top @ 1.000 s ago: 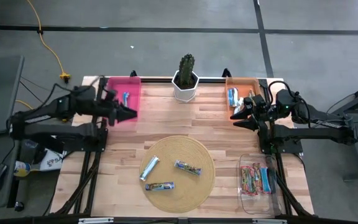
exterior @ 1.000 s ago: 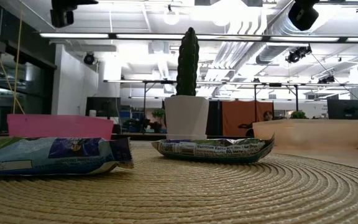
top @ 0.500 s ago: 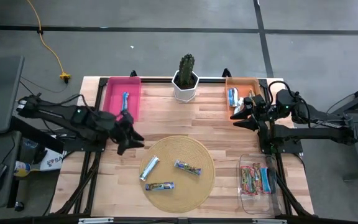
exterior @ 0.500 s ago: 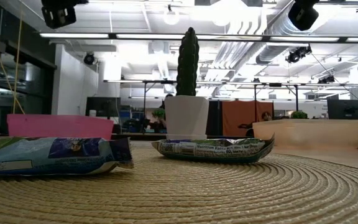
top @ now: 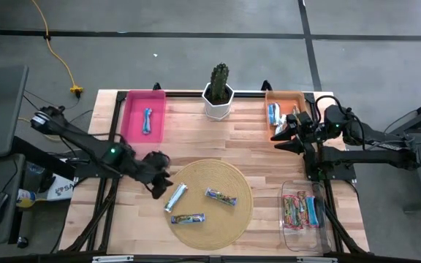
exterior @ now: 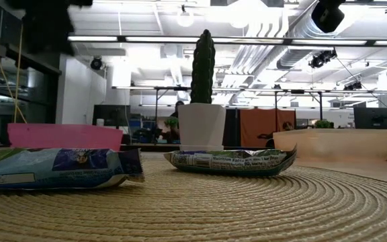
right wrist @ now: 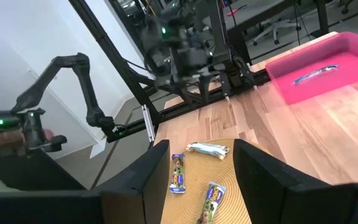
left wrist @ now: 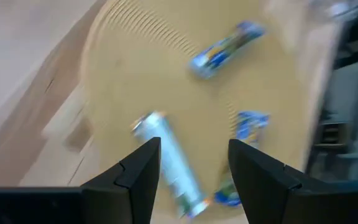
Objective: Pick and place Granola Bars by type
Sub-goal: Put the yellow granola bar into the orange bin
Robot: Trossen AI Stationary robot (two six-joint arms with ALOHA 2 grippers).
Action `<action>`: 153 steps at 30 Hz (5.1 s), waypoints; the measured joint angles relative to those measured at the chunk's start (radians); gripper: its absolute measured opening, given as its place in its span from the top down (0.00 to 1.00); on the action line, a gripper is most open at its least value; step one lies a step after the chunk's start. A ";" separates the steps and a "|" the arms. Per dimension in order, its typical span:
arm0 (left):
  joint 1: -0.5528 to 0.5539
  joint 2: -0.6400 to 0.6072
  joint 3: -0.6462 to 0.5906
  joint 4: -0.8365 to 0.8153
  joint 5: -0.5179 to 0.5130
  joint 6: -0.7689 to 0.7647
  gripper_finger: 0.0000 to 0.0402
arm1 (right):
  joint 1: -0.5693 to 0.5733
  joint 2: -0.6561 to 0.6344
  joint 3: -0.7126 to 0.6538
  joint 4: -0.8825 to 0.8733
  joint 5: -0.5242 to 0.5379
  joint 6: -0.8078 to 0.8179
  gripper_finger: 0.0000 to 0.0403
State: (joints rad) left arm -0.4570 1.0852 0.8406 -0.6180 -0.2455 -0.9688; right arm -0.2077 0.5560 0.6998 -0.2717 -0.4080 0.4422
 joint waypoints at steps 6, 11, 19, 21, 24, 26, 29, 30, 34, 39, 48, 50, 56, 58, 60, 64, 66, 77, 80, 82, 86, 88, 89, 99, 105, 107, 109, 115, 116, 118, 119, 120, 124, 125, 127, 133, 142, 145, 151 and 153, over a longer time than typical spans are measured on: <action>-0.011 0.107 0.000 -0.062 0.037 -0.144 0.54 | 0.000 0.000 0.000 0.000 0.000 -0.006 0.60; -0.008 0.184 0.000 -0.061 0.087 -0.278 0.54 | 0.000 0.000 0.000 -0.001 0.000 -0.006 0.60; -0.008 0.271 0.000 -0.026 0.187 -0.457 0.54 | 0.000 0.000 0.000 -0.001 0.000 -0.006 0.60; -0.008 0.291 0.001 -0.012 0.197 -0.458 0.54 | 0.000 0.000 0.000 -0.001 0.000 -0.006 0.60; -0.008 0.342 0.029 -0.043 0.205 -0.455 0.54 | 0.000 0.000 0.000 -0.001 0.000 -0.006 0.60; -0.008 0.376 0.065 -0.084 0.205 -0.448 0.54 | 0.000 0.000 0.000 -0.001 0.000 -0.006 0.60; -0.008 0.439 0.130 -0.144 0.204 -0.419 0.54 | 0.000 0.000 0.000 -0.001 0.000 -0.006 0.60; -0.008 0.458 0.151 -0.165 0.203 -0.408 0.54 | 0.000 0.000 0.000 -0.001 0.000 -0.006 0.60; -0.001 0.532 0.230 -0.199 0.190 -0.393 0.54 | 0.000 0.000 0.000 -0.001 0.000 -0.006 0.60; 0.035 0.604 0.279 -0.210 0.211 -0.401 0.54 | 0.000 0.000 0.000 -0.001 0.001 0.001 0.60; 0.073 0.653 0.287 -0.199 0.241 -0.401 0.54 | 0.000 -0.001 0.000 -0.003 0.000 0.002 0.60; 0.073 0.653 0.287 -0.195 0.235 -0.404 0.54 | 0.000 -0.001 0.000 -0.006 -0.001 0.002 0.60; 0.073 0.653 0.287 -0.181 0.236 -0.408 0.54 | 0.000 -0.001 0.000 -0.010 -0.002 0.002 0.60; 0.073 0.653 0.287 -0.182 0.236 -0.408 0.54 | 0.000 -0.001 0.000 -0.010 -0.002 0.002 0.60; 0.073 0.653 0.287 -0.186 0.236 -0.408 0.54 | 0.000 -0.001 0.000 -0.010 -0.002 0.002 0.60; 0.073 0.659 0.279 -0.178 0.236 -0.408 0.54 | 0.000 -0.001 0.000 -0.012 -0.002 0.002 0.60; 0.073 0.667 0.277 -0.177 0.238 -0.400 0.54 | 0.000 -0.001 0.000 -0.014 -0.002 0.002 0.60; 0.073 0.710 0.276 -0.141 0.262 -0.385 0.54 | 0.000 -0.002 0.000 -0.023 -0.003 0.002 0.60; 0.073 0.722 0.278 -0.137 0.274 -0.370 0.54 | 0.000 -0.002 0.000 -0.023 -0.003 0.002 0.60; 0.073 0.731 0.279 -0.124 0.285 -0.370 0.54 | 0.000 -0.001 0.000 -0.023 -0.003 0.002 0.60; 0.073 0.731 0.278 -0.120 0.290 -0.367 0.54 | 0.000 -0.002 0.000 -0.025 -0.003 0.002 0.60; 0.073 0.731 0.279 -0.118 0.290 -0.367 0.56 | 0.000 -0.002 0.000 -0.027 -0.003 0.002 0.60; 0.073 0.731 0.278 -0.118 0.292 -0.367 0.57 | 0.000 -0.001 0.000 -0.028 -0.003 0.002 0.60; 0.073 0.728 0.278 -0.118 0.311 -0.329 0.80 | 0.000 -0.001 0.000 -0.034 -0.003 0.003 0.60; 0.078 0.727 0.315 -0.160 0.326 -0.266 0.85 | 0.000 -0.002 0.000 -0.034 -0.003 0.002 0.60; 0.078 0.727 0.349 -0.196 0.310 -0.237 0.86 | 0.000 -0.001 0.000 -0.034 -0.003 0.002 0.60; 0.085 0.727 0.385 -0.244 0.270 -0.212 0.86 | 0.000 -0.002 0.000 -0.034 -0.003 0.003 0.60; 0.124 0.726 0.535 -0.407 0.082 -0.090 0.86 | 0.000 -0.001 0.000 -0.034 -0.003 0.002 0.60; 0.132 0.726 0.561 -0.418 0.042 -0.061 0.86 | 0.000 -0.002 0.000 -0.034 -0.003 0.002 0.60; 0.147 0.726 0.620 -0.429 -0.034 0.003 0.86 | 0.000 -0.001 0.000 -0.034 -0.003 0.002 0.60; 0.156 0.726 0.650 -0.430 -0.067 0.038 0.86 | 0.000 -0.001 0.000 -0.034 -0.003 0.002 0.60; 0.165 0.726 0.682 -0.430 -0.103 0.070 0.86 | 0.000 -0.002 0.000 -0.034 -0.003 0.002 0.60; 0.201 0.726 0.811 -0.422 -0.226 0.202 0.86 | 0.000 -0.001 0.000 -0.029 -0.003 0.002 0.60; 0.209 0.726 0.847 -0.420 -0.257 0.235 0.86 | 0.000 -0.002 0.000 -0.030 -0.003 0.002 0.60; 0.228 0.726 0.924 -0.419 -0.312 0.310 0.86 | 0.000 -0.001 0.000 -0.029 0.002 0.002 0.60; 0.285 0.725 1.143 -0.314 -0.387 0.559 0.86 | 0.000 -0.001 0.000 0.019 0.035 -0.027 0.60; 0.363 0.724 1.250 0.059 -0.207 0.845 0.86 | 0.000 0.002 0.000 0.111 0.126 -0.130 0.60; 0.386 0.724 1.250 0.117 -0.131 0.868 0.86 | 0.000 0.008 0.000 0.143 0.183 -0.165 0.60; 0.430 0.738 1.242 0.233 0.005 0.905 0.86 | 0.000 0.064 0.000 0.266 0.196 -0.246 0.60; 0.440 0.751 1.244 0.274 0.032 0.919 0.86 | 0.000 0.089 0.000 0.313 0.196 -0.255 0.60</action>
State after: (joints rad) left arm -0.0171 1.8365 2.0843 -0.3440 -0.2133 -0.0496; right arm -0.2077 0.6453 0.6998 0.0409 -0.2115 0.1874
